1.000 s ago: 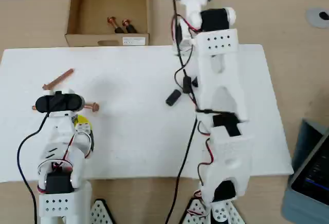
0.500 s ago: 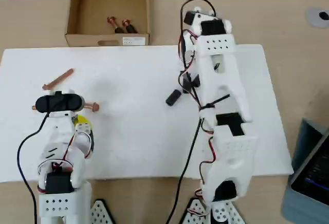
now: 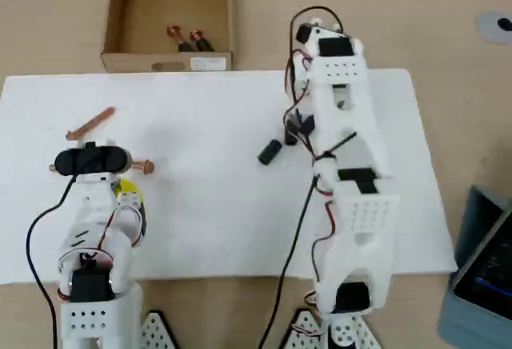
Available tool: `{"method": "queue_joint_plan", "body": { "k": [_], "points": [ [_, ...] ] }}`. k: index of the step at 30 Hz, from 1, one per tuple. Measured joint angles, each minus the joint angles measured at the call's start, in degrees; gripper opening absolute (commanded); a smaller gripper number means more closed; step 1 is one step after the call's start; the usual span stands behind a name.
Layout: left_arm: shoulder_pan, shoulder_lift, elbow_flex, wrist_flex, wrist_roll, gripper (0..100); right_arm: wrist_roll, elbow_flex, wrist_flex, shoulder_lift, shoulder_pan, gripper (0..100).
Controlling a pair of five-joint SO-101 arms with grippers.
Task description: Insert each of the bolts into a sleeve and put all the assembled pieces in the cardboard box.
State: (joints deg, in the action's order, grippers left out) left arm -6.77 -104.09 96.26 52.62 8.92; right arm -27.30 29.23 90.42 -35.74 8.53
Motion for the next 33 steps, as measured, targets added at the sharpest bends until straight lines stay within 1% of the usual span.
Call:
{"method": "queue_joint_plan", "body": {
  "k": [8, 14, 16, 20, 22, 28, 33],
  "points": [
    [0.0, 0.0, 0.0, 0.0, 0.0, 0, 0.0, 8.18, 0.0, -7.91, -0.18, 17.8],
    [0.0, 0.0, 0.0, 0.0, 0.0, 0, -0.62, 9.23, 0.0, -10.99, -0.18, 17.7],
    [0.0, 0.0, 0.0, 0.0, 0.0, 0, -1.67, 9.85, 0.09, -11.52, -0.18, 14.3],
    [0.0, 0.0, 0.0, 0.0, 0.0, 0, -2.99, 10.99, 1.85, -12.48, -0.53, 0.4],
    [0.0, 0.0, 0.0, 0.0, 0.0, 0, -3.16, 11.08, 2.73, -12.48, -0.7, 1.7],
    [0.0, 0.0, 0.0, 0.0, 0.0, 0, -3.34, 12.92, 5.71, -12.75, -0.53, 0.9],
    [0.0, 0.0, 0.0, 0.0, 0.0, 0, -3.34, 21.45, 10.46, -13.27, -0.35, 0.9]
  ]
}}
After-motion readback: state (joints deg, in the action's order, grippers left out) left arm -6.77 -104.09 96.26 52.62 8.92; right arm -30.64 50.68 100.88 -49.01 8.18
